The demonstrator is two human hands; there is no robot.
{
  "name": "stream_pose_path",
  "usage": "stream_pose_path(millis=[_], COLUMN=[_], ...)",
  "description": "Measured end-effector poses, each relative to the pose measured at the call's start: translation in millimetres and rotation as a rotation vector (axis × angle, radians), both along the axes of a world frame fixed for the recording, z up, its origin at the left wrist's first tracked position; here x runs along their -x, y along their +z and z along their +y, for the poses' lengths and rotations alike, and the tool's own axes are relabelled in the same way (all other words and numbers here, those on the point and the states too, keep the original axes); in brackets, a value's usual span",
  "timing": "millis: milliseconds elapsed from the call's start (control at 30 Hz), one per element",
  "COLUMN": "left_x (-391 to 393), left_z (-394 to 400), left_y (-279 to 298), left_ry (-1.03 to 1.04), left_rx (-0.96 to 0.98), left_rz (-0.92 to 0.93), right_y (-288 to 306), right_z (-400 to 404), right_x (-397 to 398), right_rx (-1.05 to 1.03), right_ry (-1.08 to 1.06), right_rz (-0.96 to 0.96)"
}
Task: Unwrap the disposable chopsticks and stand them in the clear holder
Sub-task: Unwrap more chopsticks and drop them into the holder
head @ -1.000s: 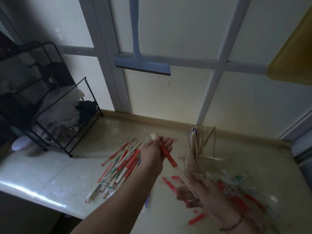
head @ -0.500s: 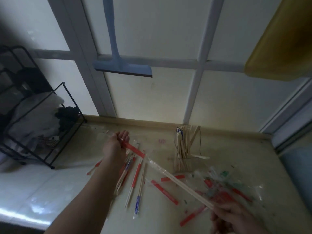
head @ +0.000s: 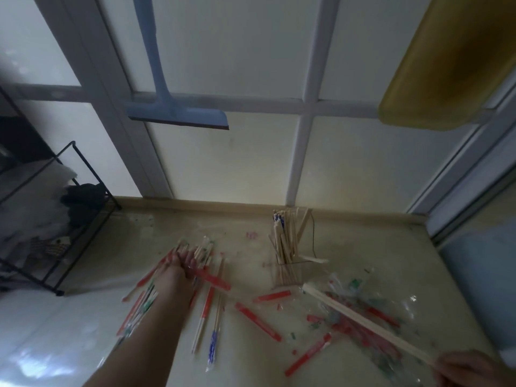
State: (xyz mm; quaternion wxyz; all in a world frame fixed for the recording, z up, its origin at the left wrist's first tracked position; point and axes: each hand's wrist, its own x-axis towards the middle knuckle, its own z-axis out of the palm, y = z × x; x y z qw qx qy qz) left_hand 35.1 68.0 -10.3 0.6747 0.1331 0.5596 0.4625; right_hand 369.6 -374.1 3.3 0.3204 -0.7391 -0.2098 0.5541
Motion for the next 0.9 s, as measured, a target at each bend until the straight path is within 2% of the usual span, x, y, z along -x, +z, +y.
stream_pose_path(millis=[100,200,300,367,433,467,533,567,633,700,767,833,900], left_x=[-19,-37,-43,-46,-49,-51,-56,-61,-72,-80,-82,-84,-89], left_z=[-36,-66,-77,-85,-107,-124,-159,-172,-186,-187,-183,-179,-176], left_y=[-4,-20,-23,-3,26,45,85,97,102,105,108,109,109], left_ry=[0.027,-0.044,-0.301,-0.323,-0.335,-0.403,-0.629,-0.725,-0.773,-0.797,-0.884,-1.056,-1.206], left_rx=[-0.052,-0.122,-0.154,-0.186,-0.347,-0.482,-0.682,-0.745,-0.812,-0.813,-0.905,-1.171,-1.39], left_rz=[0.104,0.316,0.531,0.647,0.71,0.644,0.371,0.251,0.151,0.158,0.227,0.394,0.553], right_y=[56,86,83,82,82,80,83,89,95,95,102,115,141], right_z=[28,57,79,90,101,107,118,124,132,136,136,136,140], right_x=[36,66,81,88,96,100,107,113,122,119,111,94,81], right_rx=[-0.137,-0.226,-0.307,-0.356,-0.379,-0.383,-0.38,-0.377,-0.336,-0.282,-0.342,-0.565,-0.748], right_ry=[-0.041,-0.142,-0.202,-0.208,-0.171,-0.152,-0.09,-0.028,0.138,0.26,0.205,0.004,-0.079], right_rz=[-0.023,0.187,0.262,0.265,0.259,0.234,0.165,0.098,-0.11,-0.365,-0.544,-0.601,-0.569])
